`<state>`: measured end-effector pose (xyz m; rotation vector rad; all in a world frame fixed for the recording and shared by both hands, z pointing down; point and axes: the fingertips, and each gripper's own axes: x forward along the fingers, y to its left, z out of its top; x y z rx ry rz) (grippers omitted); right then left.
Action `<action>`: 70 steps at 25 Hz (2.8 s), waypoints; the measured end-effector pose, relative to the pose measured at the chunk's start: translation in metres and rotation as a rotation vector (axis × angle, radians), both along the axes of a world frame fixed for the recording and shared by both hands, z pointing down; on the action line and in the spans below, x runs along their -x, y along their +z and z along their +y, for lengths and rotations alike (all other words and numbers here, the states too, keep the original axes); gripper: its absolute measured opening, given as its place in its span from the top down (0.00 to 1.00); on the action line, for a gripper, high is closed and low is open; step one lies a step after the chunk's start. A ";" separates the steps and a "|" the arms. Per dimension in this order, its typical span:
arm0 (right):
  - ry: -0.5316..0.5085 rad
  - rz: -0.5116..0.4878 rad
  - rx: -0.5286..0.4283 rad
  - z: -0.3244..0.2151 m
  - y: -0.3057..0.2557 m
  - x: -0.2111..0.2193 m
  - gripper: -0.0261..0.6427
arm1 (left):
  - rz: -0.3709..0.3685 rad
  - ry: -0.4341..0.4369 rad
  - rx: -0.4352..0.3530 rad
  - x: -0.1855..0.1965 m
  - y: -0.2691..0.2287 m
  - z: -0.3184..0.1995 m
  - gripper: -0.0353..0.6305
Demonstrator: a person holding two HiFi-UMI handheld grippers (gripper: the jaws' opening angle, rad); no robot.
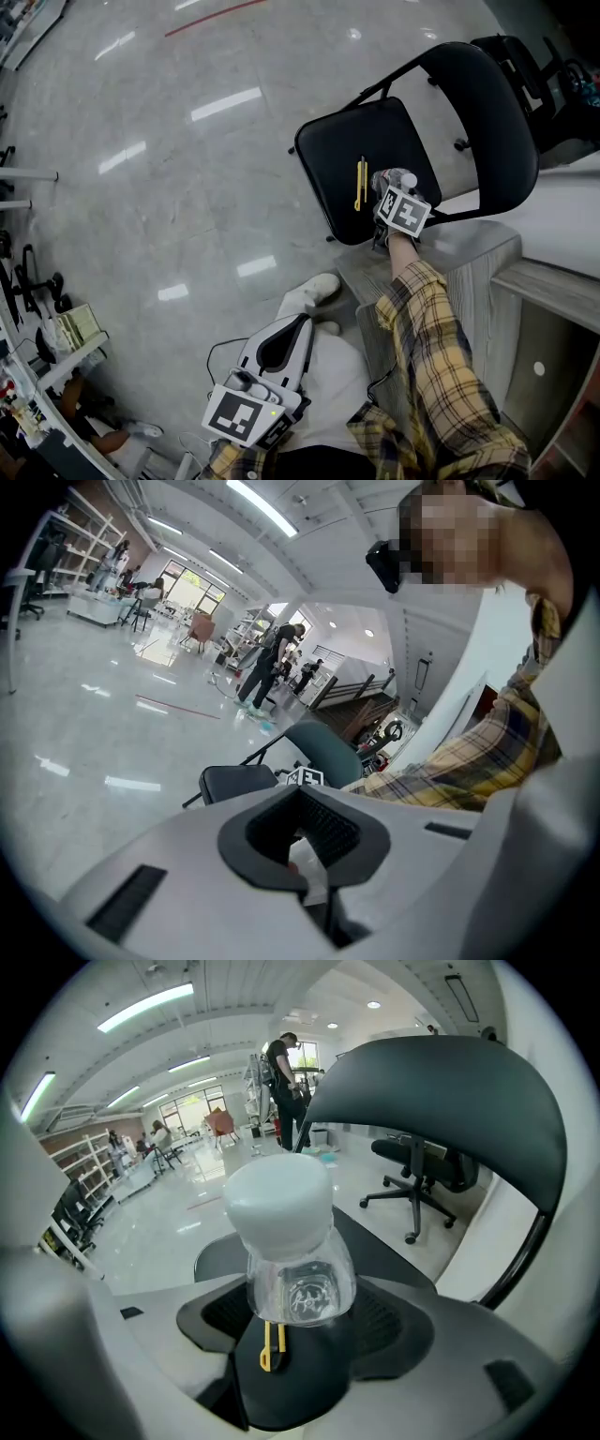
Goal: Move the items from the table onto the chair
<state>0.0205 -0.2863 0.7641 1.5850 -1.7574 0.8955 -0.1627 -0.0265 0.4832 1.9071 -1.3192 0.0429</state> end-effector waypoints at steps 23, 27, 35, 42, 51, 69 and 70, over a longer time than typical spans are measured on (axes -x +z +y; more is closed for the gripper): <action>0.043 -0.080 -0.071 0.001 -0.090 -0.007 0.51 | -0.010 0.031 -0.130 -0.005 -0.063 -0.015 0.94; 0.028 -0.167 -0.114 0.004 -0.146 0.000 0.51 | -0.023 0.076 -0.219 -0.010 -0.106 -0.030 0.94; -0.008 -0.261 -0.416 0.040 -0.307 -0.003 0.52 | -0.048 0.245 -0.373 -0.049 -0.182 -0.048 0.94; 0.006 -0.346 -0.720 0.121 -0.445 -0.059 0.52 | -0.024 0.480 -0.489 -0.127 -0.227 -0.054 0.94; 0.153 -0.091 -0.958 0.285 -0.543 -0.145 0.92 | 0.094 0.859 -0.536 -0.260 -0.255 -0.008 0.94; 0.554 0.097 -0.854 0.483 -0.510 -0.228 0.93 | 0.226 1.310 -0.487 -0.385 -0.242 0.115 0.94; 0.555 0.099 -0.851 0.483 -0.509 -0.228 0.93 | 0.241 1.323 -0.481 -0.386 -0.242 0.117 0.94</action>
